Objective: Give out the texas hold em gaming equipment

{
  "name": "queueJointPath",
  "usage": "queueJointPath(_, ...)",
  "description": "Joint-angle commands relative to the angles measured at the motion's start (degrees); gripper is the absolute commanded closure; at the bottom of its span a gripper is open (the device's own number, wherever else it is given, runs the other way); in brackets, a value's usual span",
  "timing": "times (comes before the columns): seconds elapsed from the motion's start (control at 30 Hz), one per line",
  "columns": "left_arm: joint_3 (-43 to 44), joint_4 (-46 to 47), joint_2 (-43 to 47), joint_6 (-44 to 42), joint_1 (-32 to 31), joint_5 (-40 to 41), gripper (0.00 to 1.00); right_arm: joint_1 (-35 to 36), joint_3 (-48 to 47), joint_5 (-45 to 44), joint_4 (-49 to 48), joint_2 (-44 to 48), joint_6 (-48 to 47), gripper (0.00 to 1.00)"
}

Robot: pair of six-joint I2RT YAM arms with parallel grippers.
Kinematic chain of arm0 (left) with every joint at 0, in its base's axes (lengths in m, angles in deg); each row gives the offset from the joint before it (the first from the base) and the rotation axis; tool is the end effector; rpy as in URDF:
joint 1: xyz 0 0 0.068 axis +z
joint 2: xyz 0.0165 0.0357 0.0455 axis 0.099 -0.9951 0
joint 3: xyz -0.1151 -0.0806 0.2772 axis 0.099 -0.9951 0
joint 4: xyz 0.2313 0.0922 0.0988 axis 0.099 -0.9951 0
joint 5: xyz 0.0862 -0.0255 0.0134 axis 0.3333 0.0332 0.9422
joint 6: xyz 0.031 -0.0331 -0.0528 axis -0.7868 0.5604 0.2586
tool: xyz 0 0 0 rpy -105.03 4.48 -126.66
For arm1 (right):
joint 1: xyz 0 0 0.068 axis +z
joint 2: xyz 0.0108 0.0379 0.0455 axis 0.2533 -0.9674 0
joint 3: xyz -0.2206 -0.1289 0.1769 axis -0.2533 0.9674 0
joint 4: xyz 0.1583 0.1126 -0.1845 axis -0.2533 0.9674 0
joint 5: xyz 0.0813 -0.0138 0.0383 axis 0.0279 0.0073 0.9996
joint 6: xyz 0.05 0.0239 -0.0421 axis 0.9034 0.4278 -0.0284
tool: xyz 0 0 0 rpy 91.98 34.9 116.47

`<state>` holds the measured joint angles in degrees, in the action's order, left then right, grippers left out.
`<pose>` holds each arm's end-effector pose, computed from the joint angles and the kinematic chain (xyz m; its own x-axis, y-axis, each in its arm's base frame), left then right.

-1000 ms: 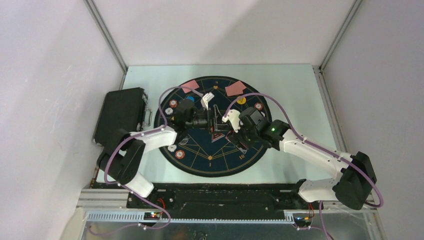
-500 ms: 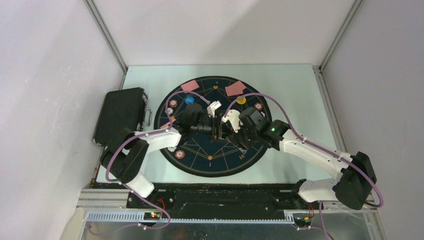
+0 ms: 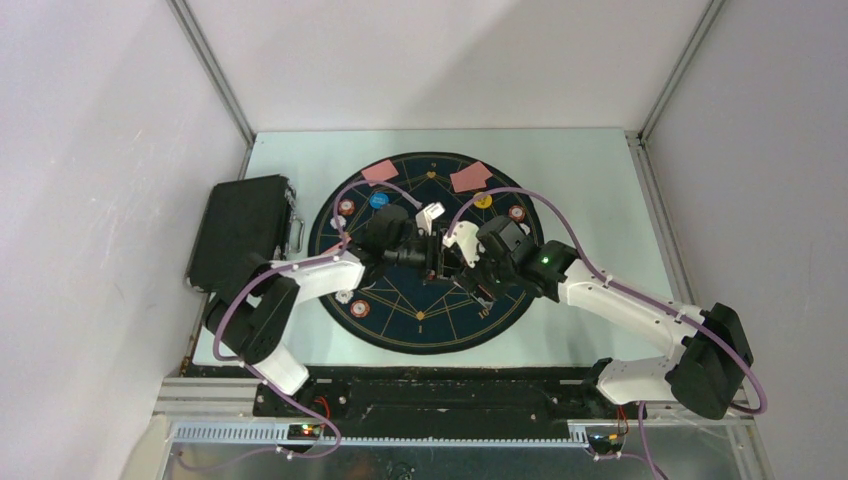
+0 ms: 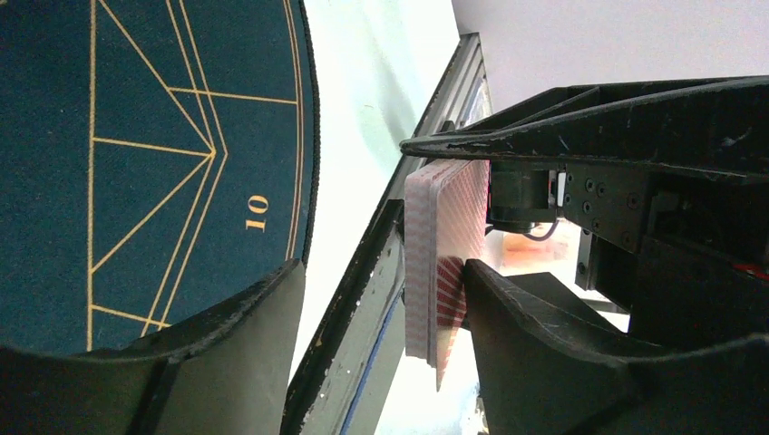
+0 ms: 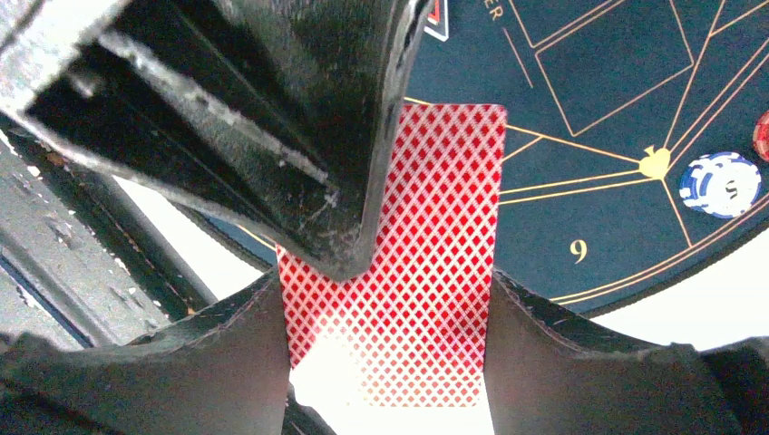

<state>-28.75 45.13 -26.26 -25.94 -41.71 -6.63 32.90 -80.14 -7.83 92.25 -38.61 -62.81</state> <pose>0.2586 -0.2385 0.2213 -0.9387 0.0587 -0.3396 0.3385 0.3420 -0.8766 0.1842 0.2057 0.2842 -0.4232 -0.6699 -0.6100 -0.8248 0.5635 -0.0465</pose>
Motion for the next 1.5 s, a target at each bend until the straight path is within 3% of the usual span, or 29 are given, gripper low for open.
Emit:
queueJointPath(0.0, -0.1, -2.2, 2.6, -2.9, 1.7, 2.3, 0.34, 0.4, -0.8, 0.4, -1.9, 2.6, -0.4, 1.0)
queueJointPath(0.53, -1.2, -5.0, 9.8, -4.2, 2.5, 4.1, 0.55, 0.3, -0.8, -0.3, -2.1, 2.1, -0.4, 1.0)
queueJointPath(0.6, -1.1, -6.1, 10.9, -4.8, 2.5, 5.1, 0.59, 0.4, -0.7, -0.6, -2.0, 2.0, -0.3, 1.0)
queueJointPath(0.77, -0.6, -9.2, 12.8, -5.8, 3.0, 6.5, 0.85, 0.4, -0.8, -1.2, -1.8, 2.0, -0.3, 1.0)
queueJointPath(1.03, -1.7, -14.3, 19.2, -7.7, 7.1, 9.8, 0.97, 0.3, -0.8, -2.2, -1.8, 1.8, -0.1, 1.0)
queueJointPath(1.27, -3.8, -13.2, 23.7, -6.3, 13.9, 9.9, 1.0, -0.3, -0.8, -4.1, -2.2, 1.8, 0.4, 1.0)
queueJointPath(1.47, -0.9, -4.7, 20.7, 2.6, 22.7, 12.4, 1.0, -2.0, -0.8, -5.5, -3.4, 2.0, 1.8, 1.0)
